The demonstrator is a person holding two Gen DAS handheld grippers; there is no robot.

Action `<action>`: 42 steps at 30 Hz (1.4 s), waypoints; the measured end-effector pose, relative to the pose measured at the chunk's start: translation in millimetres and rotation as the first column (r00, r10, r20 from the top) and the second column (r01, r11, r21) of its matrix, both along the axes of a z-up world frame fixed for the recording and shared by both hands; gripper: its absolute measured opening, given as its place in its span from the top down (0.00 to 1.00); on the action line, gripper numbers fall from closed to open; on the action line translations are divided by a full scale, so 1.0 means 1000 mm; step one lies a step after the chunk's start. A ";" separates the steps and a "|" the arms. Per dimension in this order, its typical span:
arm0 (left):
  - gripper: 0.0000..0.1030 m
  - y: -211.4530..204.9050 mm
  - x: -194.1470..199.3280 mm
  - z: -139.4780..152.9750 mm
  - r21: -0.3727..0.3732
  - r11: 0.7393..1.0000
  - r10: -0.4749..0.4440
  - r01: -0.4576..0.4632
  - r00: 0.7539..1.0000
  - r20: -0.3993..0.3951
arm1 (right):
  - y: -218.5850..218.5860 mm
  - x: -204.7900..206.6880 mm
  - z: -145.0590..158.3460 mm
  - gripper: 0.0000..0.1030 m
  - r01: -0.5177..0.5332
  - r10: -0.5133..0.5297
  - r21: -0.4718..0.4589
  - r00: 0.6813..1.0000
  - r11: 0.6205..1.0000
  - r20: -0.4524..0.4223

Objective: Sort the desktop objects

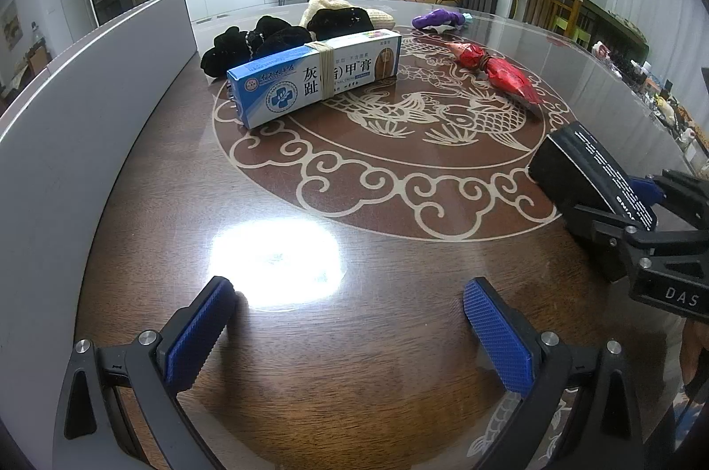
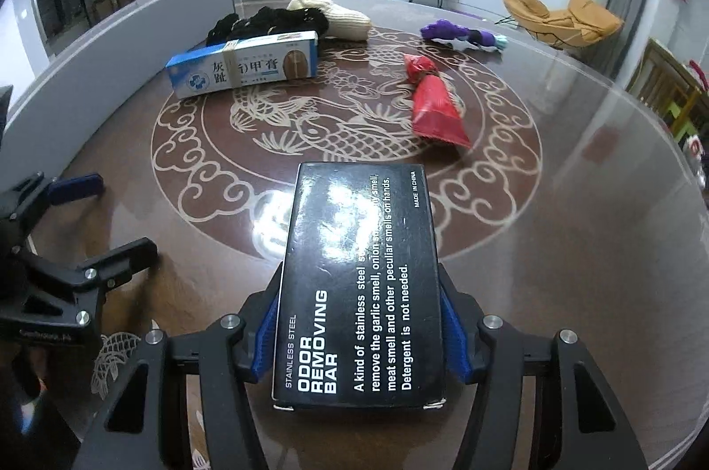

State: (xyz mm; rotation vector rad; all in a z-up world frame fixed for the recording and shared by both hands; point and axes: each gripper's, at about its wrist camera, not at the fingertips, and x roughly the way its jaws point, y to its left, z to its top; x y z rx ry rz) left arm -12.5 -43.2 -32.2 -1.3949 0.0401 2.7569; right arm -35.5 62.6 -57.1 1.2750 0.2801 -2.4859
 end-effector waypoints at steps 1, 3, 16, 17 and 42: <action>0.00 0.000 0.000 0.000 0.000 1.000 0.000 0.000 1.000 0.000 | 0.002 -0.001 0.000 0.41 0.009 -0.009 -0.018 1.000 1.000 0.003; 0.00 0.000 0.000 0.000 0.000 1.000 -0.001 0.001 1.000 0.000 | 0.003 -0.004 -0.001 0.40 0.023 -0.023 -0.038 1.000 0.999 0.010; 0.00 0.000 0.000 0.000 0.000 1.000 -0.002 0.002 1.000 0.000 | -0.008 -0.004 -0.006 0.22 0.007 -0.008 -0.041 1.000 0.999 -0.024; 0.00 0.000 0.000 0.000 0.003 1.000 -0.003 0.003 1.000 0.000 | -0.008 -0.004 -0.006 0.21 0.004 -0.005 -0.041 1.000 0.999 -0.024; 0.57 -0.034 -0.139 0.029 0.009 0.997 -0.074 0.075 0.996 -0.046 | -0.010 -0.006 -0.010 0.08 0.009 -0.009 -0.015 1.000 1.000 -0.013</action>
